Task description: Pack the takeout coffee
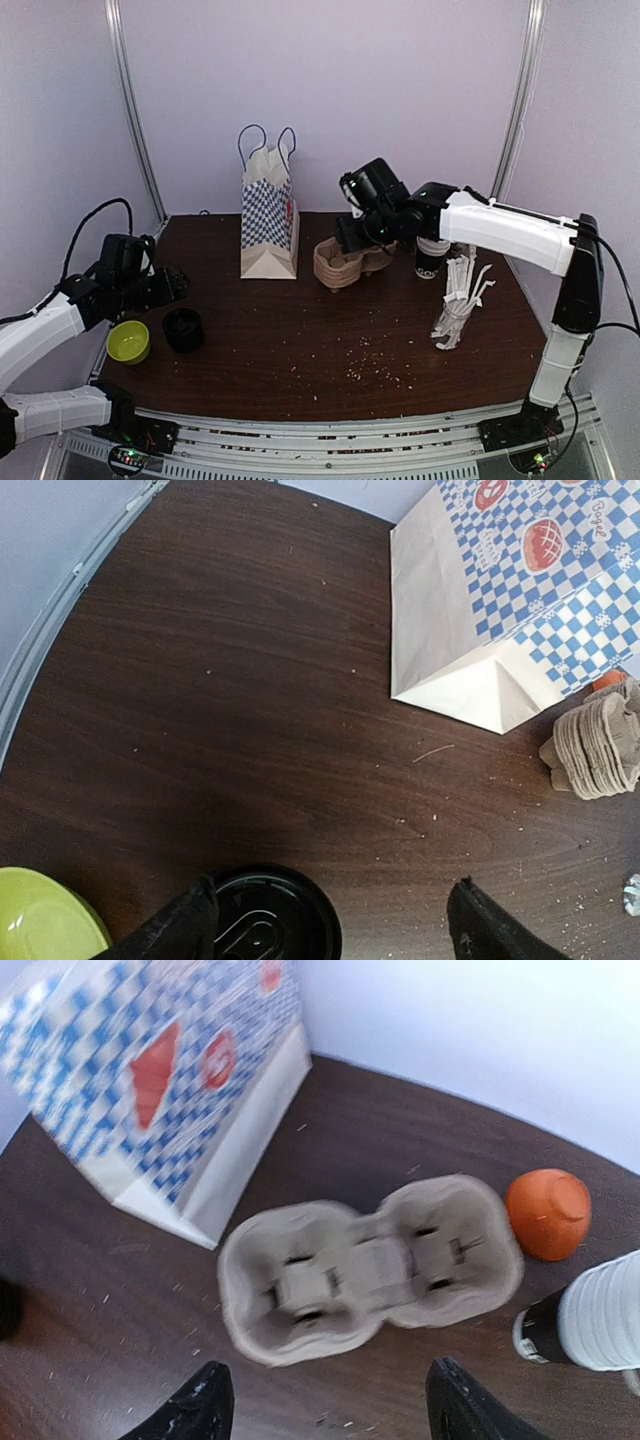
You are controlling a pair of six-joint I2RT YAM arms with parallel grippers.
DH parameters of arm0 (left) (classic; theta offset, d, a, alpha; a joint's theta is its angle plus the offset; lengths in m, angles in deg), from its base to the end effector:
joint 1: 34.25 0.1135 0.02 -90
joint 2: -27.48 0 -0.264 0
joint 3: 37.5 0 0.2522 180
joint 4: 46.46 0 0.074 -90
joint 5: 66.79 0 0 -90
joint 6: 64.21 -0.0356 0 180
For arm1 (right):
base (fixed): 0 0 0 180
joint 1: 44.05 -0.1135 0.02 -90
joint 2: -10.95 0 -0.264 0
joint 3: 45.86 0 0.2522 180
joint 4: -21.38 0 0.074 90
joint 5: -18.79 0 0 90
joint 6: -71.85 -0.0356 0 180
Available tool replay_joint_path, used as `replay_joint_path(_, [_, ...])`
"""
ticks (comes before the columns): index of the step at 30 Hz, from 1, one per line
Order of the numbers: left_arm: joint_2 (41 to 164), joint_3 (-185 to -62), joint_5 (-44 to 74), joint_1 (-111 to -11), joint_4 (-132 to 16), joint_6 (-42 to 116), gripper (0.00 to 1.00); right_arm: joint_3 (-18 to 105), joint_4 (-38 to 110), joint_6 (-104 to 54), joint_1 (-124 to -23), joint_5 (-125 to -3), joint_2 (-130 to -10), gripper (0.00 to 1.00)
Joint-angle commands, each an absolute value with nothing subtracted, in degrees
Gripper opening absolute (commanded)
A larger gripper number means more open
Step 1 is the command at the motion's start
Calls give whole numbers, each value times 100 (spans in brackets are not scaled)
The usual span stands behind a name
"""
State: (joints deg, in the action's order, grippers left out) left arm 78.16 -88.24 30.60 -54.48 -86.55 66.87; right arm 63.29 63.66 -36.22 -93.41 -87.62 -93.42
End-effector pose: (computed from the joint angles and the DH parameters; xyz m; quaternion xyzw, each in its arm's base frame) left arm 0.1786 -0.0609 0.2477 -0.1904 0.8847 -0.1647 0.3924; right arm 0.2829 0.3142 0.3244 -0.1786 0.8718 0.1365 0.4352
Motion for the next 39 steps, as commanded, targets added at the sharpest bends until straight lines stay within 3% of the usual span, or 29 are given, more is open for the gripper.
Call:
replay_joint_path(1, [7948,-9011,2797,-5421,-7957,6509,82,6879,7023,-3330,-8447,-9278,-8864,67])
replay_joint_path(8, [8482,-9147,2480,-5429,-7508,6279,82,7225,7410,-3124,-7359,-9156,-9110,62])
replay_joint_path(15, [8782,-9230,2344,-5423,-7325,6164,83,7618,7761,-2929,-7197,-9037,-9463,62])
replay_joint_path(39, [9100,-9175,1860,-5429,-7052,6124,81,7269,7782,-3009,-6850,-8823,-9826,29])
